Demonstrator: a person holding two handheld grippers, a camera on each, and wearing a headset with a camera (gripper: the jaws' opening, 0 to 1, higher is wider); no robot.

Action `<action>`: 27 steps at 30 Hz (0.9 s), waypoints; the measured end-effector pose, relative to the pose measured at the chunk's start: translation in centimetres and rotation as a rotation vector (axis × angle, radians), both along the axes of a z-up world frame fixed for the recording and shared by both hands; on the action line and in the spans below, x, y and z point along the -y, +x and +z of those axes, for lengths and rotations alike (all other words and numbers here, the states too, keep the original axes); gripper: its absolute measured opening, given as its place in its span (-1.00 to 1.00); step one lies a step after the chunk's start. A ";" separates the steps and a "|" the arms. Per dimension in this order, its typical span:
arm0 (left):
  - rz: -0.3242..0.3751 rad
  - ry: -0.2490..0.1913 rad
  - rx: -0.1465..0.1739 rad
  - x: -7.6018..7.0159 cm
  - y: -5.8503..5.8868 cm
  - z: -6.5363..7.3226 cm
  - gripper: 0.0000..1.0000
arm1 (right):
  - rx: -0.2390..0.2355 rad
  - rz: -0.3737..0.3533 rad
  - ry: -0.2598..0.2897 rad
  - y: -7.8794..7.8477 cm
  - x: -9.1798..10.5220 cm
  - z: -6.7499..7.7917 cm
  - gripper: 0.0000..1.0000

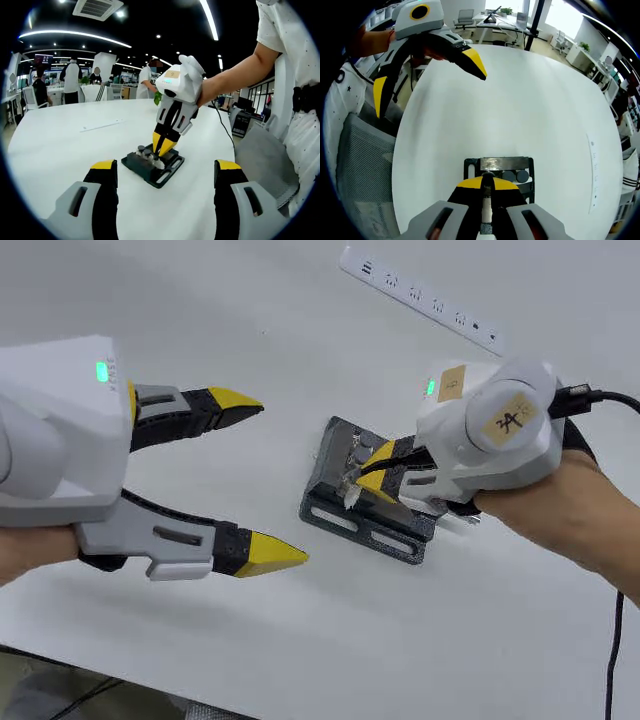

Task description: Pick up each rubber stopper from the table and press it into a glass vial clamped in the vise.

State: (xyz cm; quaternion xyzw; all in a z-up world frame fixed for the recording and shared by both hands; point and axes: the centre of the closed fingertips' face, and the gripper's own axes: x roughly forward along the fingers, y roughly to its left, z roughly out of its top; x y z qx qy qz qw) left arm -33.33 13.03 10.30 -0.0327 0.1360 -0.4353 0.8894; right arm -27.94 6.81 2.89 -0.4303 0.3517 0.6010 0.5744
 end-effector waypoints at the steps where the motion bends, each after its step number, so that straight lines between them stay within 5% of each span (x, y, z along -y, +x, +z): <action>1: 0.001 -0.002 0.000 0.0 0.0 0.0 0.56 | 0.001 0.003 -0.002 0.0 0.0 0.0 -0.99; 27: 0.017 -0.009 0.006 -0.5 0.1 0.1 0.55 | -0.089 0.006 -0.052 0.3 0.0 -0.2 -0.99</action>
